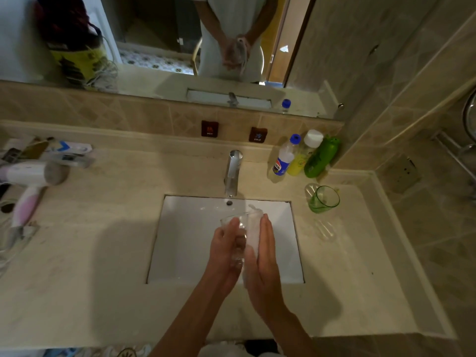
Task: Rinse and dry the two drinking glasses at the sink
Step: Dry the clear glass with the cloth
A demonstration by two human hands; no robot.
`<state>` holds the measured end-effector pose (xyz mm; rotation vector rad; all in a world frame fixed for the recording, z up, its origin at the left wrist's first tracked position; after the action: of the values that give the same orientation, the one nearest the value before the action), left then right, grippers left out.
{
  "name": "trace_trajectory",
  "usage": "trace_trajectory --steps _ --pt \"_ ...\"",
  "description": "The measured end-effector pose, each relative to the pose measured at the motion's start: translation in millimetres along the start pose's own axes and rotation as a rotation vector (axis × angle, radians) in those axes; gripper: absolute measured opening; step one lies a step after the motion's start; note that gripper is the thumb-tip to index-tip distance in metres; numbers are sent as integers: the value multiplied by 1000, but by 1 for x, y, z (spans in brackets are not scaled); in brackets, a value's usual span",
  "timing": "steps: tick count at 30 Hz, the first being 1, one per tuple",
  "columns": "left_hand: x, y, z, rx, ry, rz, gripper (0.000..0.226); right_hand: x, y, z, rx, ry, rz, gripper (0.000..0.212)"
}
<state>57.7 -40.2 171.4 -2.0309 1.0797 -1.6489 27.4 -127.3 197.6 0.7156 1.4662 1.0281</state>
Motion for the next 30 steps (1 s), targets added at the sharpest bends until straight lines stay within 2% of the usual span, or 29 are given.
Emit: trace_trajectory --steps 2,5,8,10,11,13,16,19,22,24,27,30 --pt "-1 -5 -4 2 56 -18 42 -7 5 14 134 2 164 60" --pt "-7 -7 -13 -14 147 -66 53 -18 11 36 334 92 369 47" --pt "-10 -11 -20 -27 174 -46 41 -14 12 48 368 151 347 40" --pt "-10 -12 -22 -46 112 18 45 0 6 46 441 154 295 39" --pt "-13 -10 -22 -57 57 18 57 6 4 41 450 154 246 42" --pt "-22 -4 -26 -68 -63 -25 77 17 6 27 330 140 126 49" --pt "-41 0 -28 -64 -187 -72 83 35 13 3 95 128 -38 56" --pt "-52 -4 -30 -86 -130 -25 80 49 16 -12 32 108 -123 59" --pt "-57 -14 -32 -19 -9 46 51 48 19 -7 54 107 14 58" --pt "-51 -24 -35 22 97 87 38 39 27 8 169 130 130 56" --pt "-46 -30 -40 -2 175 35 45 25 29 36 388 127 349 45" --pt "-49 -28 -40 -36 120 16 62 25 37 49 380 150 279 48"
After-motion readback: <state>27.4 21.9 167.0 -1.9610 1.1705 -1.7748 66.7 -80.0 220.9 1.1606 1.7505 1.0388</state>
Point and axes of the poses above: each hand's wrist, its own z-axis towards the middle knuckle, its own x-axis out of the palm, y = z × x, the point moved 3 cm from there along z, towards the middle knuckle, and after that the axes turned 11 degrees about y, right-handed, at the moved point
